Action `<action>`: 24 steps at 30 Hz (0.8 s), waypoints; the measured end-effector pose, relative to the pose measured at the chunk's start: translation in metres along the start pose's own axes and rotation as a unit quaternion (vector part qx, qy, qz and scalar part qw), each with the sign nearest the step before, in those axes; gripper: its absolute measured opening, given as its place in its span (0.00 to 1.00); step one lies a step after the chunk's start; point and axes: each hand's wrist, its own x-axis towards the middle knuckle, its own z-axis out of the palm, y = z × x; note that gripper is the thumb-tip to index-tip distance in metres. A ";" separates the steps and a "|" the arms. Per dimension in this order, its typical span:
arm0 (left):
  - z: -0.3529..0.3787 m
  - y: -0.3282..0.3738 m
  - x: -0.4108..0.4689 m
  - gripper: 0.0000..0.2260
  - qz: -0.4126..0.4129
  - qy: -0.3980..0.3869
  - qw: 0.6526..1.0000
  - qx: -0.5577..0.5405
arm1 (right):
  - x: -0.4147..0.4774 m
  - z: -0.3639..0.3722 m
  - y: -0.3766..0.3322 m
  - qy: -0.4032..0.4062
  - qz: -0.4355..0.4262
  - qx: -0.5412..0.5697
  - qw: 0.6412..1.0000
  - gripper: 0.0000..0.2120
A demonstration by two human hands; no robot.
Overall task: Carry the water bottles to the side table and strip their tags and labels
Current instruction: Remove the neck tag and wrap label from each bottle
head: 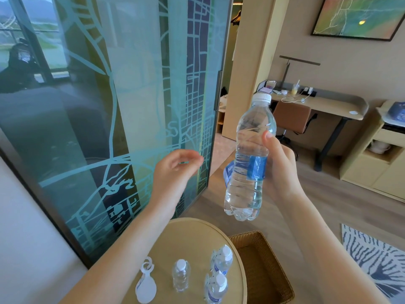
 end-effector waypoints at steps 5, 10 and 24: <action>0.015 -0.004 -0.034 0.13 0.072 -0.143 0.981 0.113 | 0.001 0.004 0.000 0.004 -0.011 0.011 1.000 0.20; 0.027 -0.014 -0.040 0.26 0.010 -0.189 0.971 0.146 | 0.000 0.009 0.000 0.007 -0.018 0.012 1.000 0.19; 0.044 -0.022 -0.044 0.27 0.068 -0.165 0.971 0.162 | -0.003 0.017 0.000 0.028 -0.026 0.007 0.999 0.17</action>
